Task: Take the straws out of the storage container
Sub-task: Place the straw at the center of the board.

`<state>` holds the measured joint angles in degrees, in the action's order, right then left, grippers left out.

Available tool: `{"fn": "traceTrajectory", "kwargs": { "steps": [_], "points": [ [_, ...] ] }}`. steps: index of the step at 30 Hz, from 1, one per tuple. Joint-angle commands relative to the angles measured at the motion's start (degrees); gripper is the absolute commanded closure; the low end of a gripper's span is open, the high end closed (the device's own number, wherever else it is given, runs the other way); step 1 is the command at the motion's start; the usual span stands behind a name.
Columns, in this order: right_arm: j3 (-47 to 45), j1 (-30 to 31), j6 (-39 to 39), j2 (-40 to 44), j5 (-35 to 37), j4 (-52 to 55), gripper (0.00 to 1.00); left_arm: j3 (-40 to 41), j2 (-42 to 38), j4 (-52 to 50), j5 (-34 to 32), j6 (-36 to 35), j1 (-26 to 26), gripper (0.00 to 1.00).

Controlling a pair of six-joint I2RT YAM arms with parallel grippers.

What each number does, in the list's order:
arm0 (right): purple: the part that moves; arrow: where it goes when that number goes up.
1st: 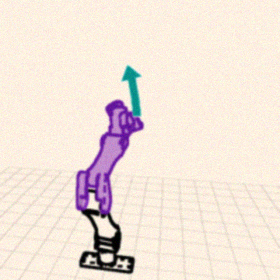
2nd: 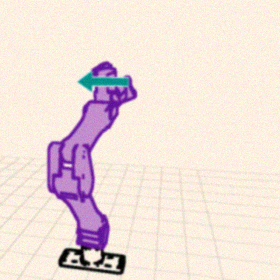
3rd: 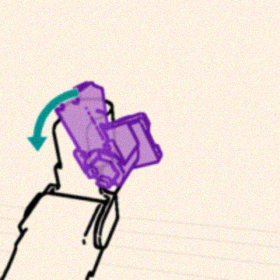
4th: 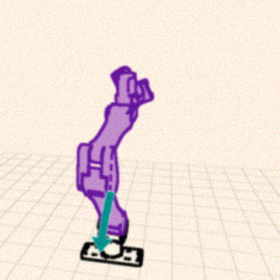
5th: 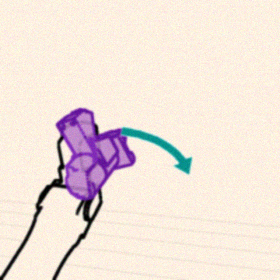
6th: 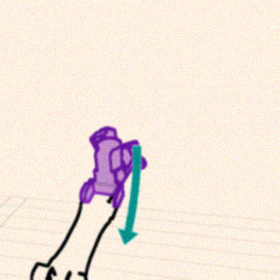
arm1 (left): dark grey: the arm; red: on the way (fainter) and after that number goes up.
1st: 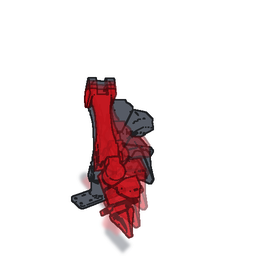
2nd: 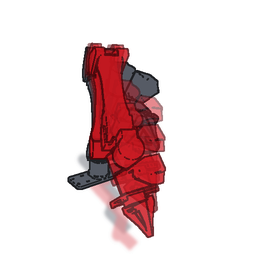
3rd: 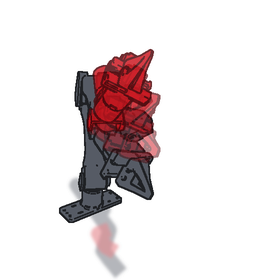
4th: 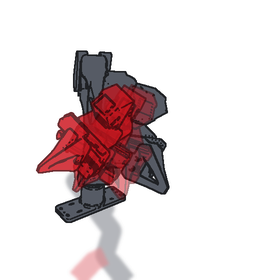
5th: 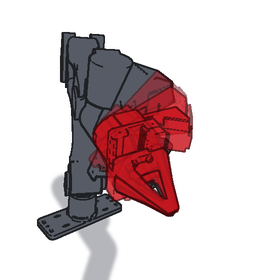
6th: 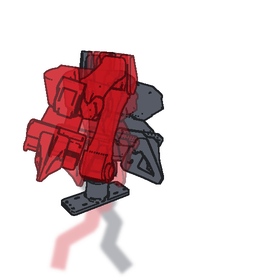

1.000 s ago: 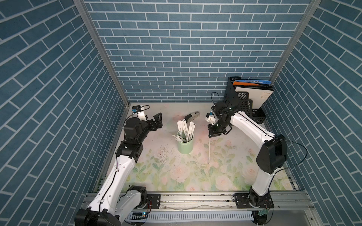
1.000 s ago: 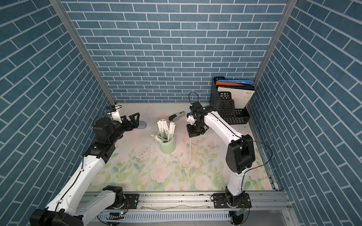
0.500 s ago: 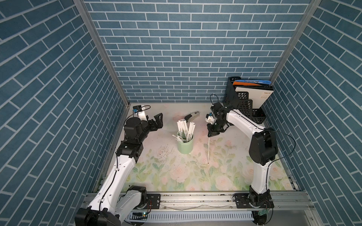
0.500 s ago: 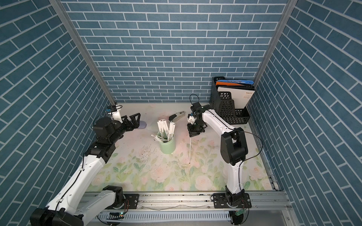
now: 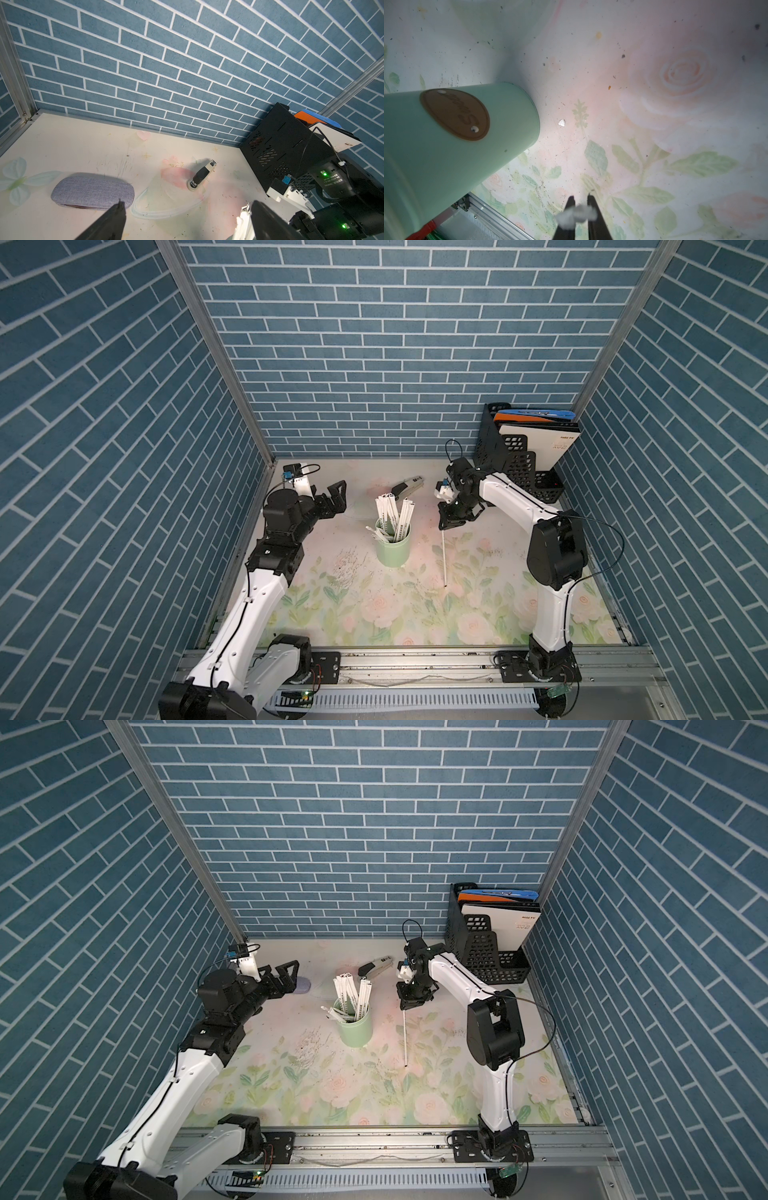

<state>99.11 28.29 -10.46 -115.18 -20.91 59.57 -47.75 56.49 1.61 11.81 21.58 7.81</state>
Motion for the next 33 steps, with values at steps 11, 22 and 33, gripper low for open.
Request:
{"fn": "traceTrajectory", "kwargs": {
  "steps": [11, 22, 33],
  "points": [
    [-6.07, -0.43, -0.57, 1.30, -0.60, -4.76, 0.80, 0.11, 0.19, 0.24, -1.69, -2.77, 3.83, 0.00],
    [-27.37, 4.57, -3.21, 25.14, 6.94, -35.07, 0.79, -0.09, -1.59, 0.06, -1.92, -3.02, 4.40, 0.00],
    [-42.08, 14.68, -6.38, 33.57, 10.42, -59.02, 0.78, 0.02, -1.64, 0.15, -1.88, -2.95, 4.75, 0.01]
  ]
}}
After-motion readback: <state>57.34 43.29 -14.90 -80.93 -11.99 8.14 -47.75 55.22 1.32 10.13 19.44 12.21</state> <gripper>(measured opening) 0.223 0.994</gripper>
